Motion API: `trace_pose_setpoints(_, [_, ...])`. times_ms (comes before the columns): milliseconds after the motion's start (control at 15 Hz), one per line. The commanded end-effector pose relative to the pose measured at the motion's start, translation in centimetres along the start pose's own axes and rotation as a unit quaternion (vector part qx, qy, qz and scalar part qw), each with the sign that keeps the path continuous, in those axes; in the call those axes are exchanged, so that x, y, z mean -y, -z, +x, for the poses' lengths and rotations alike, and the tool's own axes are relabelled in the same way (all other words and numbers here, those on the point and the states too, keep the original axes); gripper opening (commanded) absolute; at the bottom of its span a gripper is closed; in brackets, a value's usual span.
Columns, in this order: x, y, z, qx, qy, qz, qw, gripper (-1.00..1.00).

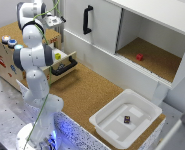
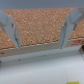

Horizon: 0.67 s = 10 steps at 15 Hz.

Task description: Push the yellow block inside the drawer

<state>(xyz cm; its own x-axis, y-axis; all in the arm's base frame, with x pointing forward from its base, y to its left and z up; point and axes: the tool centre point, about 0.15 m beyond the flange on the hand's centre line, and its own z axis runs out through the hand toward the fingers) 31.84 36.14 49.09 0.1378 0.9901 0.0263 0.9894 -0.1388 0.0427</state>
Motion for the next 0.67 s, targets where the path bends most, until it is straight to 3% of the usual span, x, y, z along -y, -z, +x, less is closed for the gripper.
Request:
trace_pose_setpoints(0, [-0.2,-0.3,-3.1,-0.082,0.014,-0.015,0.996,1.00])
trace_pose_setpoints(600, [-1.9,2.5,-8.8,-0.110,-0.044,-0.038,0.992,1.00])
